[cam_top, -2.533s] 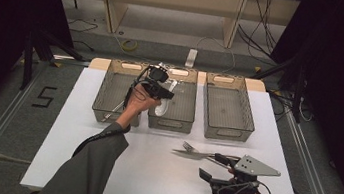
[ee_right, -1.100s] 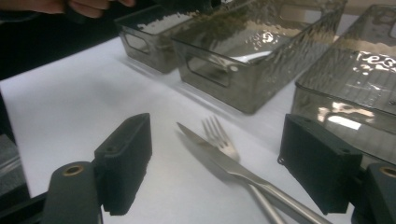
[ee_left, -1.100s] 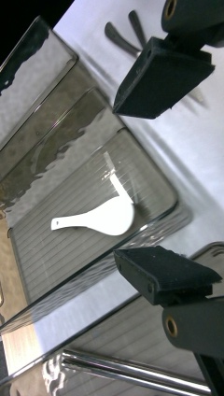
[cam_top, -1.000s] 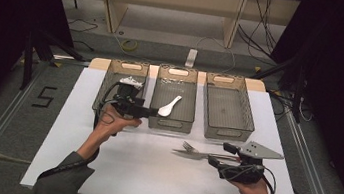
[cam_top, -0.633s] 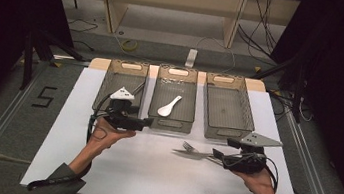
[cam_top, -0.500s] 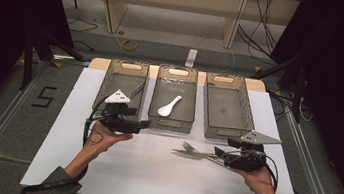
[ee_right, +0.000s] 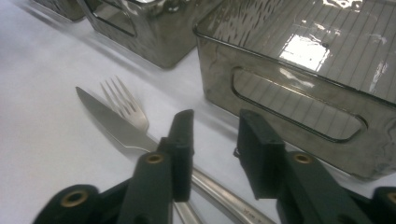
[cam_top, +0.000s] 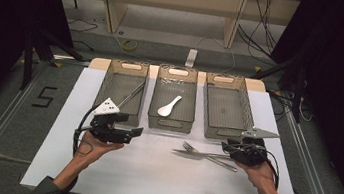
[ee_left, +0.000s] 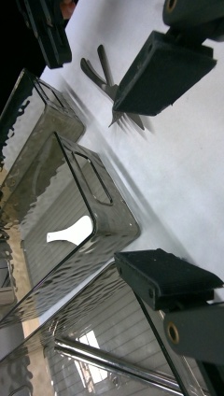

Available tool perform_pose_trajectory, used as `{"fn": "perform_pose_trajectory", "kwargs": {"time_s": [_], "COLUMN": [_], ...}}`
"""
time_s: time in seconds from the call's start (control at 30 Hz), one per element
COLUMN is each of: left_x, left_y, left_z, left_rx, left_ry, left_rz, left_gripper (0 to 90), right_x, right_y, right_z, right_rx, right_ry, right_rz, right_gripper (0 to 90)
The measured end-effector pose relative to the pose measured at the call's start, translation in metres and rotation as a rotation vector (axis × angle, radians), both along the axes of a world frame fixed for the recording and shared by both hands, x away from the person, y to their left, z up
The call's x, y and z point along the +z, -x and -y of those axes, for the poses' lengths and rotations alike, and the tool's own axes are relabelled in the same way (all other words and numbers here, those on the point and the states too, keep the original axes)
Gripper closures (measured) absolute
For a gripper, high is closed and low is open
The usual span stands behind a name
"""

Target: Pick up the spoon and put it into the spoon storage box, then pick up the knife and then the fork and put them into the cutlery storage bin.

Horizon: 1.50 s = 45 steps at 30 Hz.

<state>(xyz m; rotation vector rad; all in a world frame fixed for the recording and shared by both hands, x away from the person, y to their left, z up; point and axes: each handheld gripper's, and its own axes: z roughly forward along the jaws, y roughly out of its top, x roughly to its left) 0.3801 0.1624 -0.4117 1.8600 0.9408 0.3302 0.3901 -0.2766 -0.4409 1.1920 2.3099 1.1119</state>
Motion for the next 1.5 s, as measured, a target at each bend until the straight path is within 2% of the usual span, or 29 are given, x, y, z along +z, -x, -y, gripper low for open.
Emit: {"fn": "perform_pose_trajectory", "kwargs": {"time_s": [0.1,0.37,0.53,0.6,1.03,1.23,1.5], "left_x": [0.000,-0.001,-0.004,-0.003,-0.004,-0.005,-0.004], "left_y": [0.004,0.011,0.014,0.015,0.021,0.022,0.023], "left_z": [-0.003,-0.006,-0.010,-0.012,-0.018,-0.017,-0.015], "left_rx": [0.005,-0.020,-0.011,-0.008,0.006,0.006,-0.005], "left_ry": [0.001,0.023,0.005,-0.007,0.004,-0.006,-0.021], "left_rz": [0.024,0.014,0.016,0.022,0.014,0.015,0.025], "left_gripper": [21.6,20.4,20.1,20.1,19.5,19.4,19.4], "right_x": [-0.001,-0.008,-0.011,-0.012,-0.023,-0.029,-0.027], "right_y": [-0.003,-0.008,-0.012,-0.013,-0.020,-0.021,-0.021], "right_z": [0.001,0.002,0.001,0.002,0.013,0.013,0.015], "right_rx": [-0.007,0.010,0.021,0.024,-0.002,0.006,-0.011], "right_ry": [0.003,0.031,0.050,0.058,0.102,0.144,0.129], "right_rz": [-0.008,-0.035,-0.060,-0.067,-0.151,-0.190,-0.234], "right_gripper": [75.2,84.7,89.9,90.0,90.0,90.0,90.0]}}
